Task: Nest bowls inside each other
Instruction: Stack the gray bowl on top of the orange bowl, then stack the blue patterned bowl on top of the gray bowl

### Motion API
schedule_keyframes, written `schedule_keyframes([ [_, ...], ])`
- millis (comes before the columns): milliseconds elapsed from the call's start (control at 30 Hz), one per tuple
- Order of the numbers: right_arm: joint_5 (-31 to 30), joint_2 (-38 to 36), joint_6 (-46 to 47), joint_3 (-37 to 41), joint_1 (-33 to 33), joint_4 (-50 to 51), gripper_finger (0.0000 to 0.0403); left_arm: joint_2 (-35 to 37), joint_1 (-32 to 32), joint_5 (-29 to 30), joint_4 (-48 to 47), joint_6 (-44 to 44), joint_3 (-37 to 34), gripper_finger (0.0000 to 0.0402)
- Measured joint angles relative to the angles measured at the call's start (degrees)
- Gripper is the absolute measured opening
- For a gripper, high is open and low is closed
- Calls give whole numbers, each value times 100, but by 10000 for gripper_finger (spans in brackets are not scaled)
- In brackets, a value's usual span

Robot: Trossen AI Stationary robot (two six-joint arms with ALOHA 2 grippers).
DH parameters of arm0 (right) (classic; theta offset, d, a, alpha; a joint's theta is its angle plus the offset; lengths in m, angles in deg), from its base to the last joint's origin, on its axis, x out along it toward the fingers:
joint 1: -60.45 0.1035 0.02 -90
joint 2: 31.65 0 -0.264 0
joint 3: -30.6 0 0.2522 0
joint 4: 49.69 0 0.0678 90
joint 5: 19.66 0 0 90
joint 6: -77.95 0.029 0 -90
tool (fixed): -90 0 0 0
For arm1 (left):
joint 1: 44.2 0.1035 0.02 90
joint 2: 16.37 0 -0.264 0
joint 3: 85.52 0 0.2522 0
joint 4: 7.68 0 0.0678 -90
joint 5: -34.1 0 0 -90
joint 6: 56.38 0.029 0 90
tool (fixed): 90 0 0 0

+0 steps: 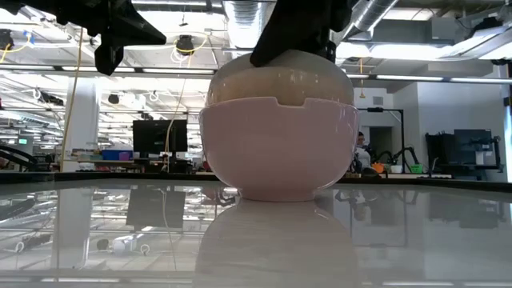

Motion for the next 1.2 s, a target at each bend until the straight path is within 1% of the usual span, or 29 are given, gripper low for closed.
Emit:
schedule_keyframes([
  [100, 16, 0, -1, 0, 35, -10, 93, 0, 0, 0, 0, 1, 0, 0],
  [233, -104, -37, 22, 2, 87, 7, 97, 0, -1, 1, 0, 22, 0, 0],
  [433, -393, -175, 29, 0, 179, -281, 122, 0, 1, 1, -2, 97, 0, 0],
  [633, -824, -229, 24, 2, 79, -207, 159, -2, 1, 4, -55, 102, 0, 0],
  [700, -844, -232, -34, 2, -82, -109, 168, -2, -1, 4, -52, 131, 0, 0],
  [800, -851, -232, -369, 4, -393, -48, 177, -2, 1, 4, -48, 133, 0, 0],
  [1067, -778, -247, -1293, 4, -1513, 0, 172, 0, 1, -56, 15, 31, 0, 0],
  [1133, -645, -249, -1492, 4, -1830, 2, 172, 0, -1, -114, 12, -3, 0, 0],
  [1200, -364, -249, -1656, 4, -2159, 24, 171, 0, 0, -117, 14, -42, 0, 0],
])
